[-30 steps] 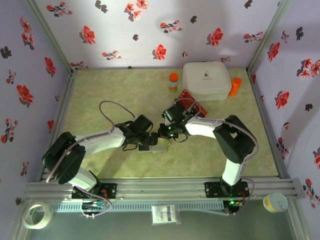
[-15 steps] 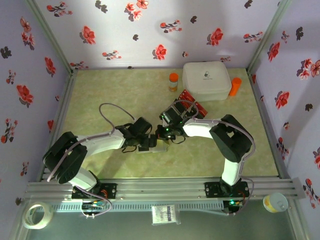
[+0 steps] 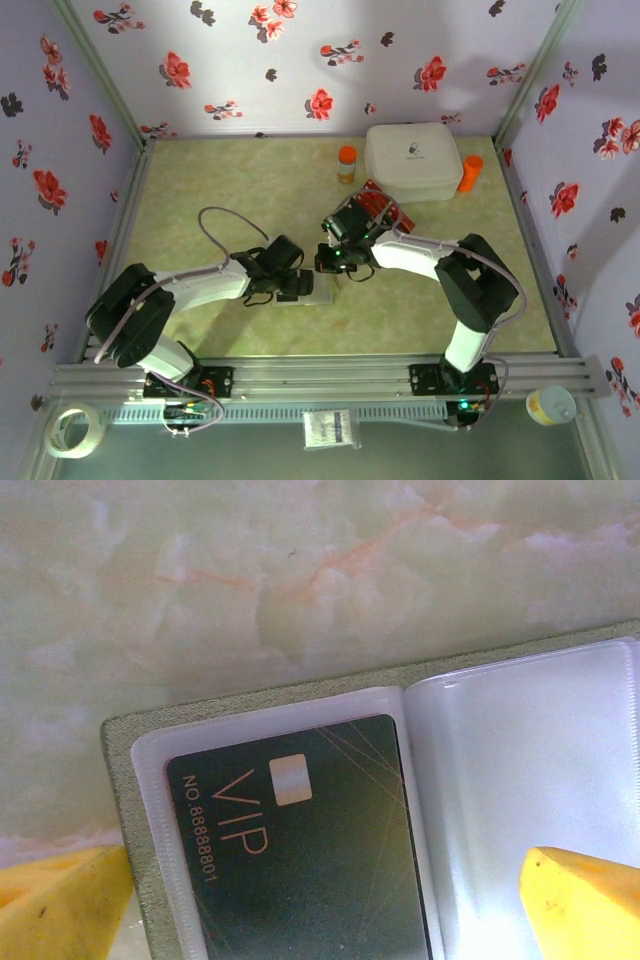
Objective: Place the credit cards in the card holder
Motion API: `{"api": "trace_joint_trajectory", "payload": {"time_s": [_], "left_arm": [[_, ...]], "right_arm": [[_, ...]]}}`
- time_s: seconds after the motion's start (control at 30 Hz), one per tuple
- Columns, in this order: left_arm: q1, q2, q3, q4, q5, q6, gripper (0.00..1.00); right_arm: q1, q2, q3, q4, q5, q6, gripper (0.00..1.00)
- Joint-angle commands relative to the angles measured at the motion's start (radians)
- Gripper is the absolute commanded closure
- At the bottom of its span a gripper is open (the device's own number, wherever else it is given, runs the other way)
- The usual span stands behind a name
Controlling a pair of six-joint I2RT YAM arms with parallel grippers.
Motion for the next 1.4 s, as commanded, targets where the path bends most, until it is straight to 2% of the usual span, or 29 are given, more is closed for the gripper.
{"api": "trace_joint_trajectory", "payload": {"time_s": [0.0, 0.4, 0.93, 1.1, 1.27, 1.37], "left_arm": [[-0.006, -0.015, -0.009, -0.005, -0.027, 0.011, 0.00], [-0.007, -0.001, 0.018, 0.001, -0.027, 0.023, 0.00], [-0.007, 0.026, -0.035, 0.055, -0.020, 0.037, 0.00], [-0.007, 0.034, -0.059, 0.070, -0.010, 0.035, 0.07], [-0.006, 0.035, -0.075, 0.089, 0.005, 0.031, 0.19], [-0.007, 0.037, -0.079, 0.094, 0.009, 0.029, 0.21]], "right_arm": [[-0.007, 0.024, 0.022, -0.042, 0.016, -0.029, 0.97], [0.030, 0.104, 0.009, 0.027, -0.025, 0.013, 1.00], [0.035, 0.104, -0.021, 0.082, -0.041, 0.054, 1.00], [0.035, 0.084, -0.011, 0.076, -0.040, 0.057, 0.99], [0.021, 0.028, -0.013, 0.062, -0.022, 0.060, 0.90], [0.016, -0.001, -0.023, 0.058, -0.010, 0.066, 0.85]]}}
